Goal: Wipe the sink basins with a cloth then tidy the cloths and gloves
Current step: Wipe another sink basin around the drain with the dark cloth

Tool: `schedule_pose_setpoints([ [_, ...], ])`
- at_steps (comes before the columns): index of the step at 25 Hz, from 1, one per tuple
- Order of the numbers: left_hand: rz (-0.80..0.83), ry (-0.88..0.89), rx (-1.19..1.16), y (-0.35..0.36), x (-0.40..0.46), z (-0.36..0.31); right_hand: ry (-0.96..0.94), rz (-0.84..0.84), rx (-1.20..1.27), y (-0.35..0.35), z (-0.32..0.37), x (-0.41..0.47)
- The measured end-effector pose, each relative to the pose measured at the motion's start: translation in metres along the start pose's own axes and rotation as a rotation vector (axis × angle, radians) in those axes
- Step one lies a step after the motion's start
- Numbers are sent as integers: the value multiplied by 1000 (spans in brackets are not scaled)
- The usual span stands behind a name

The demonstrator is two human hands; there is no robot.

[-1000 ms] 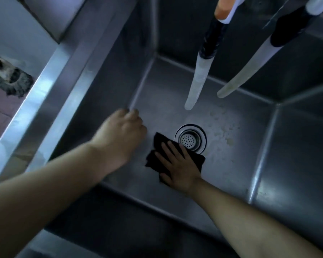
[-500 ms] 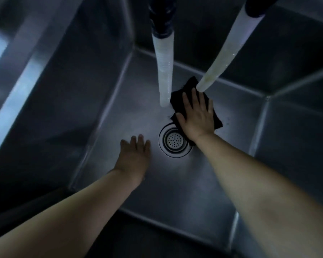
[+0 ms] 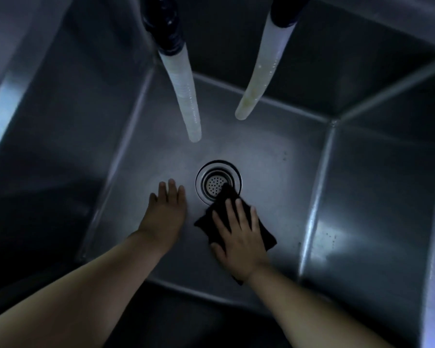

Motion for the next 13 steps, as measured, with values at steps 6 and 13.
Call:
schedule_pose_setpoints([
  [6,19,26,-26,-3,-1,3,135,-6,-35,-10,-44,6],
  [13,39,19,-64,3,4,8,427,-19,25,-41,-53,126],
])
Point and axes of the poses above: each hand's wrist, its own x-axis towards the middle knuckle, its own y-axis out of the palm, z = x × y, the point moved 2 cm from there along x, towards the middle knuckle, and after that the axes turned 14 degrees about y, right-handed, at the moved point
